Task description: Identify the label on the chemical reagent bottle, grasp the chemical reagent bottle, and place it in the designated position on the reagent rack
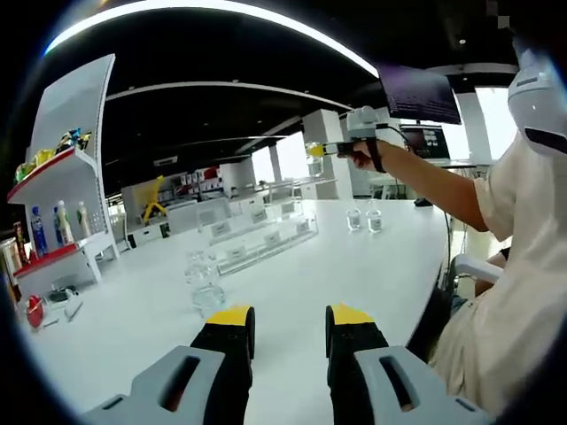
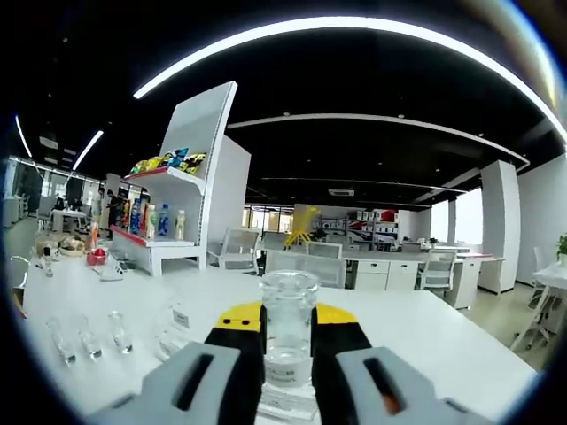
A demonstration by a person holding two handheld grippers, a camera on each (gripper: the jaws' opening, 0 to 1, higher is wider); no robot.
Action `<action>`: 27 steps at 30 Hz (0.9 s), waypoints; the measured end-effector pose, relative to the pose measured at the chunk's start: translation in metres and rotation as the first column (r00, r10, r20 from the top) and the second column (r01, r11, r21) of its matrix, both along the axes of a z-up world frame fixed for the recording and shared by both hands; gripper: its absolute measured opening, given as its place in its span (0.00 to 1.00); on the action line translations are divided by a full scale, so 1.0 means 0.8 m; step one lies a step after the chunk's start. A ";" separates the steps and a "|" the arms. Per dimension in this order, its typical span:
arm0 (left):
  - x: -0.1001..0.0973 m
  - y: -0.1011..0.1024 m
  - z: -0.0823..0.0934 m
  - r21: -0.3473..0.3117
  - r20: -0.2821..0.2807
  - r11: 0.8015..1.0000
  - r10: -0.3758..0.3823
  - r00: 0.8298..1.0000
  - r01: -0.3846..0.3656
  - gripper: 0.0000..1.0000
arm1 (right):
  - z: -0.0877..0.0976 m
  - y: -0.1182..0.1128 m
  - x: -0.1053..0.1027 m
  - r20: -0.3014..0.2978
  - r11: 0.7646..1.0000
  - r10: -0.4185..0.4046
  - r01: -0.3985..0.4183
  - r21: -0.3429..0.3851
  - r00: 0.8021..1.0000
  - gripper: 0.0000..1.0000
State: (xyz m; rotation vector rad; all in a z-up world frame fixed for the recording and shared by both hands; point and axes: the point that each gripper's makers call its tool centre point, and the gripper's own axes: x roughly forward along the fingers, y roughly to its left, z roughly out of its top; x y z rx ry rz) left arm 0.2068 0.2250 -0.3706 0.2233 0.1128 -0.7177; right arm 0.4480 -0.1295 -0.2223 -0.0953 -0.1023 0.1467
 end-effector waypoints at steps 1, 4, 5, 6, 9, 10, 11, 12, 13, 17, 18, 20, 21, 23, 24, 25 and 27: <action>0.001 0.000 0.000 -0.001 -0.002 1.000 0.001 1.000 -0.001 0.32 | 0.003 0.000 0.004 0.005 1.000 0.000 0.000 0.002 1.000 0.19; 0.002 0.001 -0.001 -0.004 -0.005 1.000 0.003 1.000 -0.003 0.32 | 0.010 0.000 0.016 0.017 1.000 0.004 -0.004 0.026 1.000 0.19; 0.003 0.001 0.000 -0.005 -0.006 1.000 0.002 1.000 -0.002 0.32 | 0.012 0.001 0.018 0.020 1.000 0.004 -0.005 0.030 1.000 0.19; 0.003 0.001 0.000 -0.005 -0.006 1.000 0.001 1.000 -0.001 0.32 | 0.012 0.003 0.019 0.022 0.999 0.004 -0.005 0.033 1.000 0.19; 0.002 -0.001 0.003 -0.012 -0.002 1.000 -0.007 1.000 0.007 0.32 | 0.014 0.003 0.033 0.023 0.999 0.001 -0.002 0.035 1.000 0.19; 0.002 -0.002 0.004 -0.012 -0.001 1.000 -0.008 1.000 0.008 0.32 | 0.014 0.003 0.036 0.022 0.999 0.001 -0.001 0.034 1.000 0.19; 0.002 -0.002 0.004 -0.013 -0.001 1.000 -0.011 1.000 0.011 0.32 | 0.014 0.004 0.039 0.022 1.000 0.001 -0.002 0.030 1.000 0.19; 0.002 -0.003 0.004 -0.013 -0.002 1.000 -0.014 1.000 0.013 0.32 | 0.014 0.005 0.041 0.021 1.000 0.000 -0.001 0.026 1.000 0.19; 0.002 -0.003 0.003 -0.013 -0.003 1.000 -0.015 1.000 0.015 0.32 | 0.014 0.005 0.043 0.021 1.000 -0.001 0.000 0.024 1.000 0.19; 0.005 -0.001 0.000 -0.004 -0.009 1.000 -0.009 1.000 0.009 0.32 | 0.016 0.001 0.051 0.019 1.000 -0.006 0.005 0.027 1.000 0.19; 0.006 -0.001 -0.001 -0.007 -0.010 1.000 -0.009 1.000 0.009 0.32 | 0.017 -0.001 0.055 0.020 1.000 -0.009 0.009 0.026 1.000 0.19; 0.006 0.000 -0.002 -0.010 -0.011 1.000 -0.010 1.000 0.010 0.32 | 0.019 -0.004 0.060 0.021 1.000 -0.014 0.013 0.029 1.000 0.19; 0.006 0.000 -0.002 -0.014 -0.012 1.000 -0.010 1.000 0.010 0.32 | 0.020 -0.004 0.063 0.021 0.999 -0.015 0.014 0.030 1.000 0.19; 0.007 0.001 -0.004 -0.016 -0.012 1.000 -0.007 1.000 0.007 0.32 | 0.021 -0.005 0.066 0.025 1.000 -0.016 0.015 0.027 1.000 0.19; 0.007 0.002 -0.004 -0.019 -0.013 1.000 -0.006 1.000 0.006 0.32 | 0.024 -0.005 0.069 0.028 1.000 -0.017 0.016 0.027 0.999 0.19; 0.007 0.002 -0.005 -0.022 -0.012 1.000 -0.007 1.000 0.007 0.32 | 0.025 -0.005 0.070 0.030 0.999 -0.017 0.016 0.028 0.999 0.19; 0.007 0.002 -0.005 -0.022 -0.013 1.000 -0.008 1.000 0.007 0.32 | 0.028 -0.005 0.076 0.035 0.999 -0.016 0.015 0.035 0.999 0.19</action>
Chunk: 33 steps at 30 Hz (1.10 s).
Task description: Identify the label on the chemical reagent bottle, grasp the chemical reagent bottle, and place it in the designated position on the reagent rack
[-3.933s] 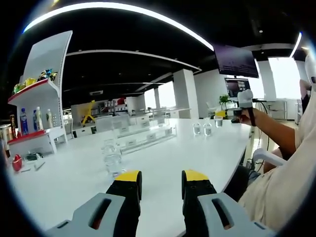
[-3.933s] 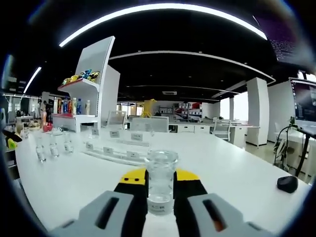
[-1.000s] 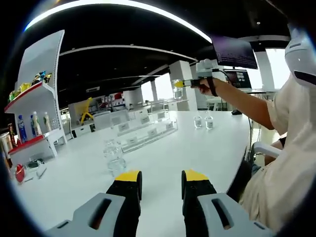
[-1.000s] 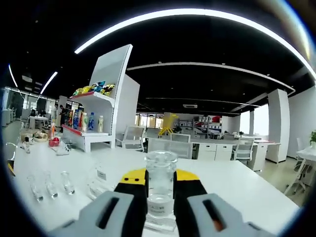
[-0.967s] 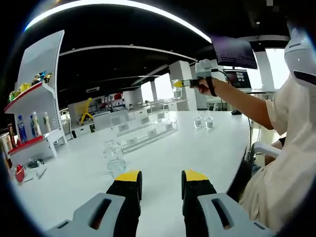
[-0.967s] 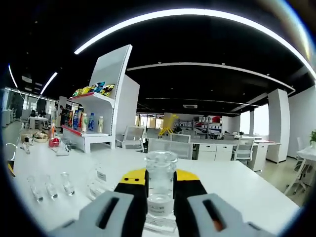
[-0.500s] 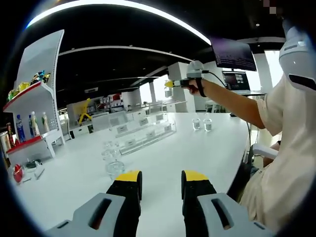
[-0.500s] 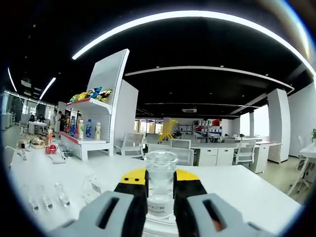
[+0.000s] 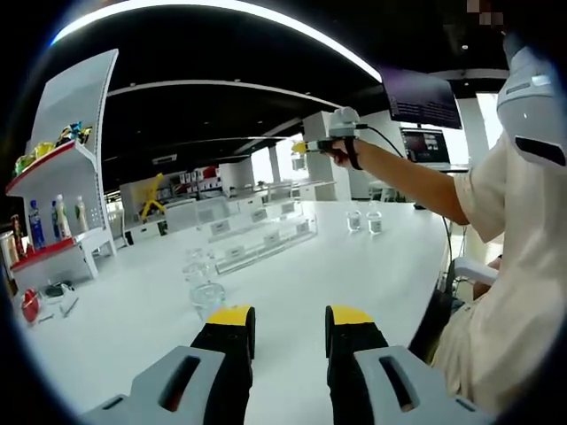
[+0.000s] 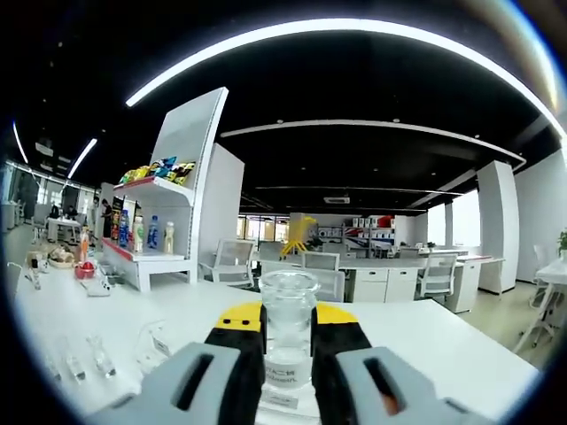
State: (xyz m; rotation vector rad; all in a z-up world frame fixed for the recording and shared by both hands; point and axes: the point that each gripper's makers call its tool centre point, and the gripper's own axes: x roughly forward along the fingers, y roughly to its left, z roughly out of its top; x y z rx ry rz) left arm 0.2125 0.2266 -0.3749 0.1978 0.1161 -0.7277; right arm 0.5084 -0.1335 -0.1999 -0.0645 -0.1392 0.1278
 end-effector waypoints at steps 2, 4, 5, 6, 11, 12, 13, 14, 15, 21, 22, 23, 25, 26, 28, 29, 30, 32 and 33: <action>0.000 0.000 -0.001 0.004 -0.002 1.000 -0.001 1.000 0.001 0.32 | 0.002 0.002 0.005 0.007 1.000 0.001 -0.001 0.000 1.000 0.19; -0.001 0.000 -0.002 0.004 -0.002 1.000 -0.003 1.000 0.003 0.32 | 0.004 0.004 0.011 0.007 1.000 0.004 -0.004 0.004 1.000 0.19; 0.000 0.001 -0.002 0.002 -0.004 1.000 -0.002 1.000 0.002 0.32 | 0.004 0.006 0.013 0.007 1.000 0.006 -0.006 0.005 1.000 0.19; 0.000 0.002 -0.002 0.002 -0.005 1.000 0.001 1.000 -0.001 0.32 | 0.004 0.007 0.016 0.006 1.000 0.007 -0.007 0.006 1.000 0.19; 0.003 0.004 0.000 -0.005 -0.004 1.000 0.006 1.000 -0.006 0.32 | 0.002 0.008 0.028 0.006 1.000 0.003 -0.003 -0.004 1.000 0.19; 0.003 0.004 0.000 -0.007 -0.004 1.000 0.006 1.000 -0.006 0.32 | 0.001 0.008 0.029 0.006 1.000 0.003 -0.003 -0.004 1.000 0.19; 0.003 0.004 0.000 -0.008 -0.005 1.000 0.006 1.000 -0.006 0.32 | 0.000 0.008 0.031 0.007 1.000 0.004 -0.004 -0.008 1.000 0.19; 0.003 0.004 0.000 -0.010 -0.005 1.000 0.004 1.000 -0.004 0.32 | -0.003 0.008 0.034 0.007 1.000 0.008 -0.008 -0.010 1.000 0.19; 0.003 0.004 -0.001 -0.010 -0.007 1.000 0.003 1.000 -0.003 0.32 | -0.004 0.008 0.037 0.006 1.000 0.009 -0.009 -0.010 1.000 0.19; 0.006 0.002 -0.002 -0.017 -0.015 1.000 -0.004 1.000 0.004 0.32 | -0.012 0.008 0.050 0.012 1.000 0.012 -0.012 0.006 1.000 0.18; 0.006 0.002 -0.002 -0.019 -0.015 1.000 -0.005 1.000 0.005 0.32 | -0.015 0.007 0.053 0.010 1.000 0.010 -0.010 0.013 1.000 0.18; 0.006 0.002 -0.002 -0.020 -0.016 1.000 -0.006 1.000 0.005 0.32 | -0.018 0.006 0.056 0.007 1.000 0.008 -0.008 0.016 1.000 0.18; 0.007 0.002 -0.002 -0.016 -0.016 1.000 -0.004 1.000 0.004 0.32 | -0.027 0.008 0.060 -0.010 1.000 0.014 -0.014 0.019 1.000 0.18; 0.007 0.002 -0.002 -0.016 -0.017 1.000 -0.004 1.000 0.004 0.32 | -0.030 0.009 0.062 -0.015 1.000 0.016 -0.016 0.017 1.000 0.18; 0.008 0.002 -0.003 -0.015 -0.019 1.000 -0.005 1.000 0.004 0.32 | -0.038 0.010 0.066 -0.025 1.000 0.019 -0.018 0.015 1.000 0.18; 0.009 0.003 -0.004 -0.013 -0.020 1.000 -0.005 1.000 0.004 0.32 | -0.041 0.010 0.068 -0.031 1.000 0.020 -0.020 0.019 0.999 0.18; 0.010 0.003 -0.005 -0.013 -0.024 1.000 -0.005 1.000 0.004 0.32 | -0.046 0.010 0.071 -0.037 1.000 0.022 -0.021 0.023 0.999 0.18; 0.012 0.003 -0.006 -0.013 -0.028 1.000 -0.003 1.000 0.003 0.32 | -0.051 0.011 0.074 -0.040 1.000 0.018 -0.017 0.017 0.999 0.18; 0.012 0.003 -0.007 -0.012 -0.030 1.000 -0.004 1.000 0.004 0.32 | -0.052 0.010 0.076 -0.039 1.000 0.016 -0.015 0.015 0.999 0.18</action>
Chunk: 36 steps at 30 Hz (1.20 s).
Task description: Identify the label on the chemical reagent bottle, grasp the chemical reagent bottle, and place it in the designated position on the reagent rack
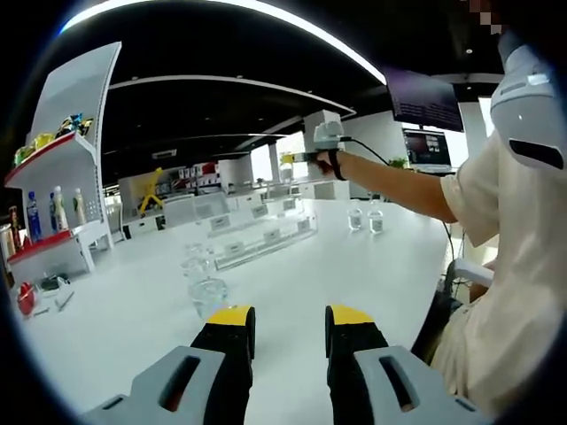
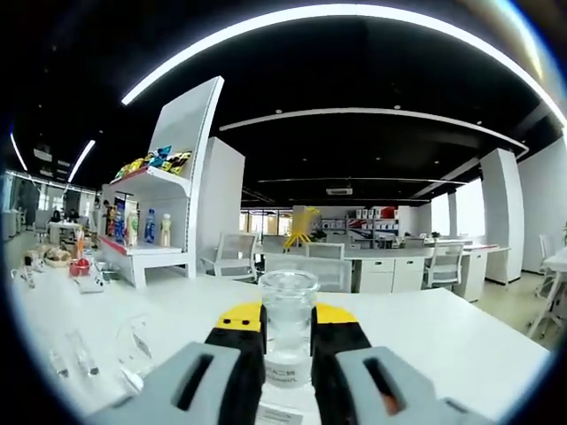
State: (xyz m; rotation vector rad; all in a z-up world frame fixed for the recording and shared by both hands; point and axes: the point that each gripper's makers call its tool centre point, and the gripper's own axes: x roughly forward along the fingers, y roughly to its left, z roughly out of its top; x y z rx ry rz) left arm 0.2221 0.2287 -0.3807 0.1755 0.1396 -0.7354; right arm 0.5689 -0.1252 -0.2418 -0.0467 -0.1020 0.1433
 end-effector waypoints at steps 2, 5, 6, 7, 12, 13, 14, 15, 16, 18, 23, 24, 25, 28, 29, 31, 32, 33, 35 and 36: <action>0.001 0.000 -0.001 0.002 -0.003 1.000 -0.001 1.000 0.001 0.32 | -0.002 0.000 0.003 0.006 1.000 0.001 -0.001 -0.001 1.000 0.18; 0.001 -0.001 0.000 0.000 -0.003 1.000 -0.004 1.000 0.004 0.32 | -0.008 0.001 0.005 -0.001 1.000 0.006 -0.006 0.011 1.000 0.18; 0.001 -0.002 0.000 0.000 -0.003 1.000 -0.005 1.000 0.005 0.32 | -0.011 0.001 0.007 -0.002 1.000 0.006 -0.006 0.011 1.000 0.18; 0.001 -0.002 0.000 0.000 -0.003 1.000 -0.005 1.000 0.005 0.32 | -0.013 0.001 0.007 -0.004 1.000 0.005 -0.005 0.011 1.000 0.18; 0.002 -0.002 0.001 0.001 -0.003 1.000 -0.005 1.000 0.005 0.32 | -0.026 0.000 0.011 -0.005 1.000 -0.001 0.001 0.022 1.000 0.18; 0.002 -0.002 0.001 0.001 -0.003 1.000 -0.004 1.000 0.004 0.32 | -0.029 0.001 0.012 -0.010 0.999 0.001 0.000 0.035 1.000 0.18; 0.002 -0.002 0.001 -0.001 -0.003 1.000 -0.004 1.000 0.004 0.32 | -0.032 0.002 0.013 -0.015 0.999 0.003 -0.002 0.040 1.000 0.18; 0.003 -0.001 0.001 -0.001 -0.003 1.000 -0.004 1.000 0.003 0.32 | -0.035 0.003 0.014 -0.017 0.999 0.003 -0.003 0.042 1.000 0.18; 0.003 -0.001 0.000 -0.001 -0.004 1.000 -0.003 1.000 0.003 0.32 | -0.037 0.004 0.015 -0.018 0.999 0.002 -0.002 0.041 1.000 0.18; 0.004 0.000 -0.002 0.001 -0.008 1.000 -0.001 1.000 0.001 0.32 | -0.045 0.003 0.019 -0.020 0.999 -0.005 0.005 0.032 1.000 0.18; 0.003 0.002 -0.001 0.002 -0.006 1.000 0.003 1.000 -0.003 0.32 | -0.058 -0.002 0.024 -0.042 0.999 -0.011 0.013 0.038 0.999 0.18; 0.003 0.002 0.000 0.001 -0.004 1.000 0.002 1.000 -0.002 0.32 | -0.060 -0.002 0.025 -0.045 0.999 -0.013 0.014 0.038 0.999 0.18; 0.003 0.003 0.000 0.000 -0.003 1.000 0.001 1.000 -0.001 0.32 | -0.061 -0.002 0.025 -0.046 0.999 -0.014 0.016 0.033 0.999 0.18; 0.005 0.003 -0.004 0.006 -0.007 1.000 0.002 1.000 -0.002 0.32 | -0.060 -0.002 0.025 -0.041 0.999 -0.016 0.017 0.033 0.999 0.18; 0.005 0.002 -0.004 0.007 -0.008 1.000 0.001 1.000 -0.001 0.32 | -0.060 -0.001 0.026 -0.038 0.999 -0.016 0.017 0.032 0.999 0.18; 0.004 0.001 -0.005 0.009 -0.008 1.000 -0.004 1.000 0.004 0.32 | -0.060 -0.002 0.027 -0.033 0.999 -0.018 0.019 0.030 0.999 0.18; 0.004 0.000 -0.004 0.009 -0.008 1.000 -0.006 1.000 0.006 0.32 | -0.060 -0.002 0.028 -0.031 0.999 -0.018 0.019 0.030 0.999 0.18; 0.004 0.000 -0.004 0.008 -0.008 1.000 -0.006 1.000 0.007 0.32 | -0.061 -0.002 0.030 -0.031 0.999 -0.017 0.018 0.029 0.999 0.18; 0.004 -0.001 -0.004 0.011 -0.003 1.000 -0.007 1.000 0.007 0.32 | -0.064 -0.003 0.031 -0.035 0.999 -0.019 0.020 0.026 0.999 0.18; 0.005 0.000 -0.004 0.010 0.002 1.000 -0.007 1.000 0.007 0.32 | -0.067 -0.004 0.030 -0.040 0.999 -0.023 0.024 0.029 0.999 0.18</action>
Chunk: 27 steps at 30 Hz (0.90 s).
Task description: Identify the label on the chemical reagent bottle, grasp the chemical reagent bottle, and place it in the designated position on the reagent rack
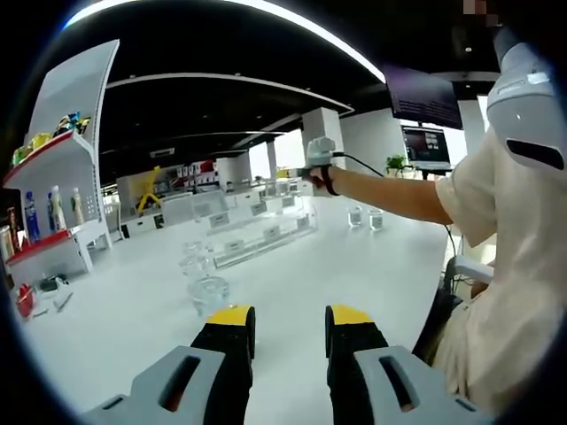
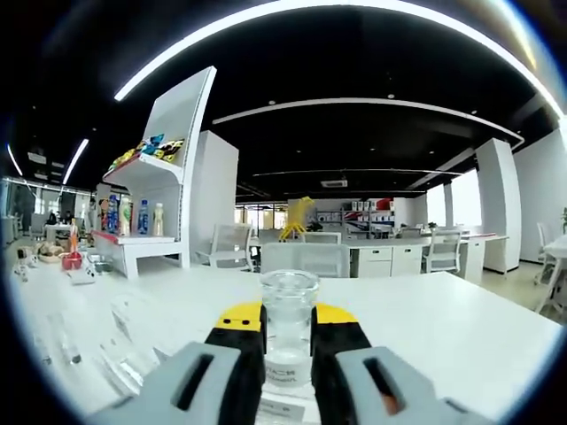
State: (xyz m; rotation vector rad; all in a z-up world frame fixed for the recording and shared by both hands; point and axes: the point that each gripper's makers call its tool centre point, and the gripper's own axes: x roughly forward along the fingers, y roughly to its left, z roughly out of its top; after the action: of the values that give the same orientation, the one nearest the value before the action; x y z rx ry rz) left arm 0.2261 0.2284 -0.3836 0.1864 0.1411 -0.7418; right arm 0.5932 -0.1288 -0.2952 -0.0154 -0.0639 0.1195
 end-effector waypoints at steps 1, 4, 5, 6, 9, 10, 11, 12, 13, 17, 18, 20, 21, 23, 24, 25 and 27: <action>0.001 0.001 0.000 -0.002 0.004 1.000 0.000 1.000 0.000 0.32 | -0.002 0.000 0.000 -0.002 1.000 -0.001 0.001 0.004 1.000 0.18; 0.003 0.002 -0.001 -0.006 0.007 1.000 0.002 1.000 -0.002 0.32 | -0.006 0.002 0.001 -0.003 1.000 -0.001 0.001 0.003 1.000 0.18; 0.003 0.002 -0.002 -0.005 0.005 1.000 0.002 1.000 -0.002 0.32 | -0.007 0.003 0.002 -0.004 1.000 -0.001 0.001 0.000 1.000 0.18; 0.003 0.002 -0.002 -0.002 0.003 1.000 0.000 1.000 0.000 0.32 | -0.009 0.003 0.003 -0.005 1.000 -0.002 0.002 -0.001 1.000 0.18; 0.002 0.001 -0.003 0.002 0.000 1.000 -0.002 1.000 0.002 0.32 | -0.016 0.003 0.006 -0.014 1.000 -0.004 0.004 -0.003 1.000 0.18; 0.003 0.002 -0.003 0.001 0.001 1.000 0.000 1.000 0.000 0.32 | -0.019 0.004 0.005 -0.019 1.000 -0.003 0.003 -0.004 1.000 0.18; 0.003 0.003 -0.003 0.001 0.000 1.000 0.002 1.000 -0.002 0.32 | -0.023 0.004 0.005 -0.025 1.000 -0.002 0.002 -0.001 1.000 0.18; 0.003 0.003 -0.003 0.001 0.000 1.000 0.003 1.000 -0.003 0.32 | -0.025 0.006 0.005 -0.027 1.000 0.000 0.000 0.001 1.000 0.18; 0.004 0.003 -0.004 0.002 -0.001 1.000 0.004 1.000 -0.004 0.32 | -0.026 0.008 0.005 -0.028 1.000 0.003 -0.003 -0.003 1.000 0.18; 0.005 0.003 -0.006 0.003 -0.006 1.000 0.005 1.000 -0.005 0.32 | -0.031 0.009 0.006 -0.037 1.000 0.004 -0.004 -0.010 0.999 0.18; 0.005 0.003 -0.006 0.004 -0.007 1.000 0.004 1.000 -0.004 0.32 | -0.032 0.008 0.007 -0.039 1.000 0.003 -0.003 -0.011 0.999 0.18; 0.005 0.002 -0.006 0.004 -0.007 1.000 0.002 1.000 -0.002 0.32 | -0.035 0.007 0.008 -0.046 1.000 0.002 -0.003 -0.013 0.999 0.18; 0.005 0.001 -0.006 0.004 -0.007 1.000 0.001 1.000 -0.001 0.32 | -0.037 0.007 0.008 -0.050 1.000 0.003 -0.004 -0.015 0.999 0.18; 0.006 0.002 -0.006 0.003 -0.006 1.000 0.003 1.000 -0.003 0.32 | -0.040 0.007 0.008 -0.056 1.000 0.004 -0.005 -0.016 0.998 0.18; 0.007 0.003 -0.007 0.003 -0.007 1.000 0.005 1.000 -0.005 0.32 | -0.040 0.006 0.008 -0.059 1.000 0.003 -0.004 -0.018 0.998 0.18; 0.007 0.003 -0.007 0.003 -0.008 1.000 0.006 1.000 -0.006 0.32 | -0.041 0.005 0.009 -0.061 1.000 0.001 -0.003 -0.018 0.998 0.19; 0.008 0.003 -0.008 0.004 -0.010 1.000 0.008 1.000 -0.007 0.32 | -0.043 0.004 0.010 -0.065 1.000 0.002 -0.003 -0.016 0.998 0.19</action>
State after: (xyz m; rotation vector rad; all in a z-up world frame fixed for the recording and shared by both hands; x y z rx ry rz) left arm 0.2323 0.2312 -0.3902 0.1862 0.1528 -0.7351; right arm 0.6015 -0.1254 -0.3294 -0.0270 0.0018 0.1230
